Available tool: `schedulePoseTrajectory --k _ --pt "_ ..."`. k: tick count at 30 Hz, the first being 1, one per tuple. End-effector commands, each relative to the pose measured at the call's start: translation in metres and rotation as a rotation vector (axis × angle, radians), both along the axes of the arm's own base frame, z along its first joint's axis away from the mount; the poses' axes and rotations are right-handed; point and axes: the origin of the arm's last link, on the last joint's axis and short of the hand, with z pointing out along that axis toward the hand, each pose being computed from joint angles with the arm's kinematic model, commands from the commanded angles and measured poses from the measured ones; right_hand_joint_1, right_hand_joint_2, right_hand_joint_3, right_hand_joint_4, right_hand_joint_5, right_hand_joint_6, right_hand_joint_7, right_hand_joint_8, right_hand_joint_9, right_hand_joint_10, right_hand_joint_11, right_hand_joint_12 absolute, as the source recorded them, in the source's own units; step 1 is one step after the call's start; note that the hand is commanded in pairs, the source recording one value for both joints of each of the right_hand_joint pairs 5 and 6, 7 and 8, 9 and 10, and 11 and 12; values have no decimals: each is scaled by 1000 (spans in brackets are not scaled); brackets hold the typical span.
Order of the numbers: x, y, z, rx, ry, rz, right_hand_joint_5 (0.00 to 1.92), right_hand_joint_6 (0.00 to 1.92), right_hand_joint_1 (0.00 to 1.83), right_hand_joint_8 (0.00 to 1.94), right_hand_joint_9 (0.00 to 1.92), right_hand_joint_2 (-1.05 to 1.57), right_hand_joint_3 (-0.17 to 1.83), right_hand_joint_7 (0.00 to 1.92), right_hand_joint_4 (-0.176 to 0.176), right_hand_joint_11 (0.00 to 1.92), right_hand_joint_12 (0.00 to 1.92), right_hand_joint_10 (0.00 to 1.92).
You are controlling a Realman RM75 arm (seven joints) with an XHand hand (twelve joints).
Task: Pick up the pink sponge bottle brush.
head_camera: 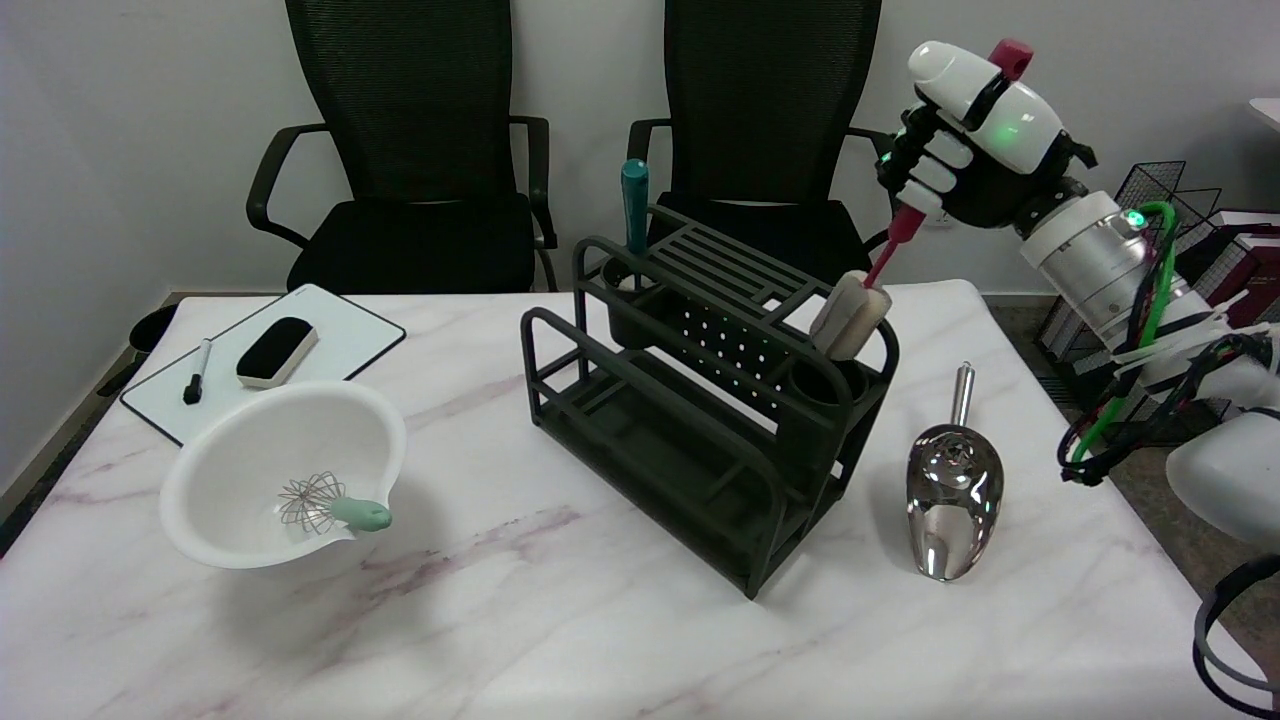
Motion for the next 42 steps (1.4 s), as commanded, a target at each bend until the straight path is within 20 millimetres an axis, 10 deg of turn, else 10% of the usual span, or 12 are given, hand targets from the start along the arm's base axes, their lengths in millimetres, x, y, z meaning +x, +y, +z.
schedulePoseTrajectory --k 1,13,27,42 --pt "35 1 0 -9 62 45 1920 1920 1069 1920 1920 1571 332 1920 0 1920 1920 1920" --pt "83 0 -23 62 37 160 1920 1920 1080 1920 1920 1571 314 1920 0 1920 1920 1920" --pt "2 0 -97 284 -133 21 1920 1920 1092 1920 1920 1571 487 1920 0 1920 1920 1920" --pt "-13 -2 -192 526 -130 44 1920 1920 1095 1920 1920 1571 496 1920 0 1920 1920 1920"
